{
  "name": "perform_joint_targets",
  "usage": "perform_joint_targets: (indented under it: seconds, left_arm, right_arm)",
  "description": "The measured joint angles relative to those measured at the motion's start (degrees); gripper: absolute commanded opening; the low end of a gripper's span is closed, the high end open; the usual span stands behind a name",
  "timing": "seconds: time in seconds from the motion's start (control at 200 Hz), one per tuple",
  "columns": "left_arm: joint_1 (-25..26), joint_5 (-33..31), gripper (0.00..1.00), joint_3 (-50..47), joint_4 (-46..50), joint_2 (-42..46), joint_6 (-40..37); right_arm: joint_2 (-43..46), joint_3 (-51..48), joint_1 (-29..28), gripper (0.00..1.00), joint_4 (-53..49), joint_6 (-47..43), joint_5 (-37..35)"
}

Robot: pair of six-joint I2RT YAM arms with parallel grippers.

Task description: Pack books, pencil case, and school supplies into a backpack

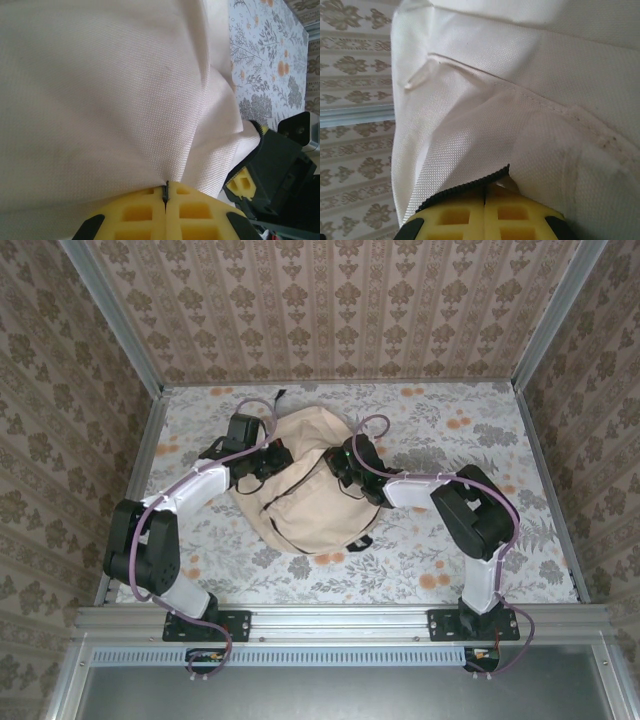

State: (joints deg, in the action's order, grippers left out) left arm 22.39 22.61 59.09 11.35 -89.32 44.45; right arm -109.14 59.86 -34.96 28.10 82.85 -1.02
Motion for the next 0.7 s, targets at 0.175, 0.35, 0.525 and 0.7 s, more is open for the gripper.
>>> perform_joint_targets:
  seconds: [0.175,0.35,0.525,0.7]
  left_arm:
    - [0.1,-0.2,0.0,-0.4,1.4,-0.3,-1.7]
    - [0.3,-0.3,0.02,-0.3,2.5,-1.6,-2.9]
    - [0.9,-0.9,0.34,1.0,5.6,-1.4,-5.4]
    - [4.4,-4.4,0.51,3.5,12.6,1.3,-9.0]
  right_arm:
    - [0.4,-0.3,-0.2,0.0,0.0,1.0,0.0]
    - [6.8,-5.2,-0.3,0.13,-5.2,0.2,0.2]
    - [16.4,-9.8,-0.3,0.44,-11.6,-3.7,1.8]
    - [26.5,-14.0,-0.3,0.76,-20.3,-7.5,2.3]
